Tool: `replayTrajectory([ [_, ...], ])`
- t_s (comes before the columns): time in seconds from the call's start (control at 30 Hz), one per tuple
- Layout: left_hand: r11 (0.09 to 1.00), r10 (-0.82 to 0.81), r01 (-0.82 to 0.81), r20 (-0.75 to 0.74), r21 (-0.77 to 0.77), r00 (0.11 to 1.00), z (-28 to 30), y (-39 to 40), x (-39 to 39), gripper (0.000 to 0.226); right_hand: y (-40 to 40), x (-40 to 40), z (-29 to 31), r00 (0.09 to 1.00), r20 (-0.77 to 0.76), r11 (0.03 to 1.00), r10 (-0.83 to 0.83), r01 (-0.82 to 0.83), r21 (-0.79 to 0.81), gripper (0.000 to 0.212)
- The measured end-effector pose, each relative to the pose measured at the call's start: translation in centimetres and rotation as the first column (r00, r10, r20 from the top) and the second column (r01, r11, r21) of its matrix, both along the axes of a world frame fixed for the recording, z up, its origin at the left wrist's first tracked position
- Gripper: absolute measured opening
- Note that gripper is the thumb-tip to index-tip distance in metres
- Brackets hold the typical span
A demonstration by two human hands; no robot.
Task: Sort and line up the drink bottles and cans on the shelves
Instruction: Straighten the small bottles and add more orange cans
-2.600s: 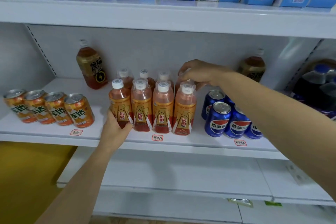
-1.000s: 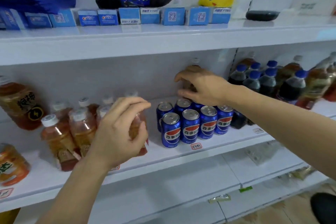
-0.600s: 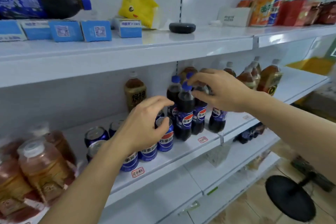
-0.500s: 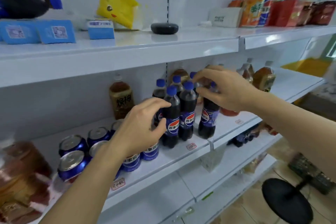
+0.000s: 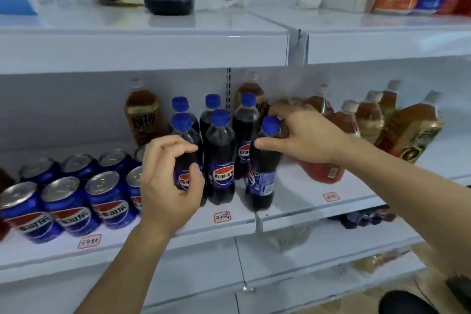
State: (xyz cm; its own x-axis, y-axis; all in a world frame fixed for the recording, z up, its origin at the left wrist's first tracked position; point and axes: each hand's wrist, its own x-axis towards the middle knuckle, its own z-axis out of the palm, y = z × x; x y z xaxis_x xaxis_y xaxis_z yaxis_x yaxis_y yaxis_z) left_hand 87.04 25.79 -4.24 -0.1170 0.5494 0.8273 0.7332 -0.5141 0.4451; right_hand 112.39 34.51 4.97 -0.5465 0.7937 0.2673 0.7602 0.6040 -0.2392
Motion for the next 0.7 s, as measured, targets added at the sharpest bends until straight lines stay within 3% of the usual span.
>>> replayTrajectory([
  [0.23, 0.993, 0.056, -0.048, -0.074, 0.107, 0.996, 3.3, 0.2, 0.4, 0.023, 1.8, -0.2, 1.7, 0.980, 0.061, 0.976, 0.192, -0.184, -0.119, 0.021],
  [0.33, 0.993, 0.120, -0.120, -0.024, 0.006, 0.993, 3.5, 0.2, 0.7, 0.034, 2.8, -0.8, 1.5, 0.973, 0.056, 0.968, 0.223, -0.214, -0.129, 0.021],
  [0.5, 0.962, 0.066, -0.098, -0.130, -0.257, 0.989, 5.8, 1.6, 0.0, 0.058, 3.7, -1.1, 1.6, 0.964, 0.056, 0.955, 0.259, -0.248, -0.161, 0.013],
  [0.7, 0.950, -0.016, -0.102, -0.375, -0.294, 0.927, 7.4, 2.9, -0.6, 0.045, 4.4, -0.8, 1.7, 0.957, 0.053, 0.946, 0.286, -0.273, -0.177, 0.013],
])
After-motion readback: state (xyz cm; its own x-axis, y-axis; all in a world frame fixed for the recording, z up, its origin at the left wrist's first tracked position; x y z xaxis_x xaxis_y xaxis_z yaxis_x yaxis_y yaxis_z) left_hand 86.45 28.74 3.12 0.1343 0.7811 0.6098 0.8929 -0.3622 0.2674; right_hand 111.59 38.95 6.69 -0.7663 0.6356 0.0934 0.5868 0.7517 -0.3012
